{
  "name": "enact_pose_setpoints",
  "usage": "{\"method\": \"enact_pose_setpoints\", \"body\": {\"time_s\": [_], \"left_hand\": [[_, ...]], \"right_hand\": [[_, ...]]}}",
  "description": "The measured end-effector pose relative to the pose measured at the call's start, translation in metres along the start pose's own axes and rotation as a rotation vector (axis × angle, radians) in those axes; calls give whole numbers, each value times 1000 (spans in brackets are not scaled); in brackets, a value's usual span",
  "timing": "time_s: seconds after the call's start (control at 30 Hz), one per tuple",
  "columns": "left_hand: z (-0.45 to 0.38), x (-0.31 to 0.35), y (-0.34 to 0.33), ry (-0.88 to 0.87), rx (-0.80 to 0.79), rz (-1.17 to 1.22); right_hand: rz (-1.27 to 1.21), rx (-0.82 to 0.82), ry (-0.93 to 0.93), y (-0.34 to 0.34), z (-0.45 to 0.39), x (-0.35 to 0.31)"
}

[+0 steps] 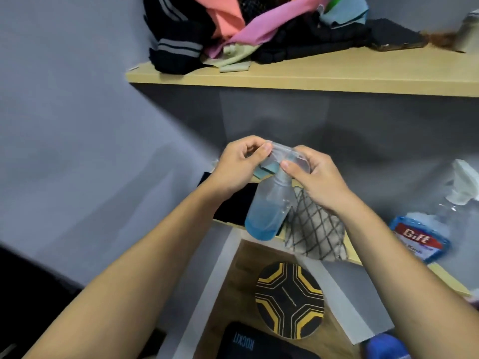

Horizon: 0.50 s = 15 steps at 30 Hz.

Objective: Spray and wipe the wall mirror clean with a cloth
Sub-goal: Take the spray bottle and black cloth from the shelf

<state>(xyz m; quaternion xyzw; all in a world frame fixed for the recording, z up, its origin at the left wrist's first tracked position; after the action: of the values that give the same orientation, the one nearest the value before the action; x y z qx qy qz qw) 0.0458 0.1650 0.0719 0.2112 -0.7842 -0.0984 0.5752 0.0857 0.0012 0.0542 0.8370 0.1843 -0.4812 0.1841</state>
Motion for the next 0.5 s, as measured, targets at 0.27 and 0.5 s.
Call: {"method": "enact_pose_setpoints", "body": {"time_s": [0.27,0.5], "left_hand": [[6,-20,22,69,56,166],[-1,-111,38,413,341,133]], "right_hand": [[-304,34,-163,-37,-10,31],[-112,25,-221,-50,-3,56]]}}
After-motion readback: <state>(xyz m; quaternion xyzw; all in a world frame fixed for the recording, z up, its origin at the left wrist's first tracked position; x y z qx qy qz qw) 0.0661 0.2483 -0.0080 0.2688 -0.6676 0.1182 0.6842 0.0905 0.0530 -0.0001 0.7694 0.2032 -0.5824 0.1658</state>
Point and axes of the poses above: each hand's wrist, its own z-axis away from the middle knuckle, its own y-axis out of the back of the hand, x = y × z, the point moved 5 cm from there along -z, towards the middle knuckle, and after that the axes turned 9 degrees about -z, right-handed, at the moved point
